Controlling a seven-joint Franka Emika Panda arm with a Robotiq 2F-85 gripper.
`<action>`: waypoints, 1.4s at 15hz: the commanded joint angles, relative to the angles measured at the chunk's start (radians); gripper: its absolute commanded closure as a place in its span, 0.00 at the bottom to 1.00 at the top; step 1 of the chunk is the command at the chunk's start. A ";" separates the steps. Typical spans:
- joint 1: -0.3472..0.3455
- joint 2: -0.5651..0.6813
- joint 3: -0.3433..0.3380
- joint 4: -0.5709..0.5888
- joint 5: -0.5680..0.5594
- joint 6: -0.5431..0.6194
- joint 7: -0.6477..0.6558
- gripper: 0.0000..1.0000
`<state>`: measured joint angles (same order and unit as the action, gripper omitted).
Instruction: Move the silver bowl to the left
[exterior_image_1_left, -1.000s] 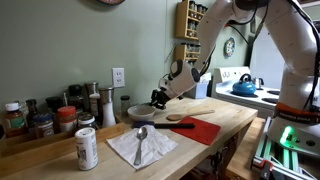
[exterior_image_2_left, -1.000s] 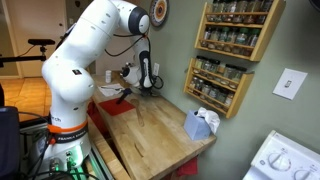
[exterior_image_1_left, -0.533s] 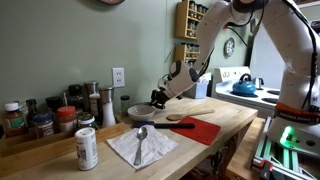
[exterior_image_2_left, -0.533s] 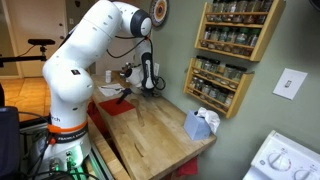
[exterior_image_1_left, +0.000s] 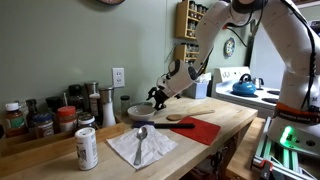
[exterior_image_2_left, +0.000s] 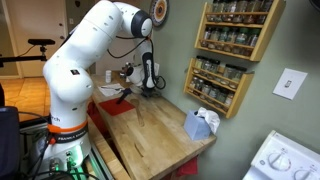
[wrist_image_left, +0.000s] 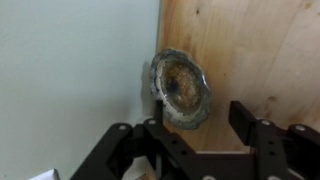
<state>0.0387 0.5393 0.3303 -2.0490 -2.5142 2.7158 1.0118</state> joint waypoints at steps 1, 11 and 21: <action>-0.106 -0.063 0.096 -0.053 0.000 0.061 -0.074 0.01; -0.453 -0.305 0.112 -0.192 0.000 0.660 -0.111 0.00; 0.018 -0.481 -0.461 -0.540 -0.011 0.759 0.064 0.00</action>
<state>-0.0480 0.0304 -0.0643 -2.5015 -2.5254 3.6025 1.0165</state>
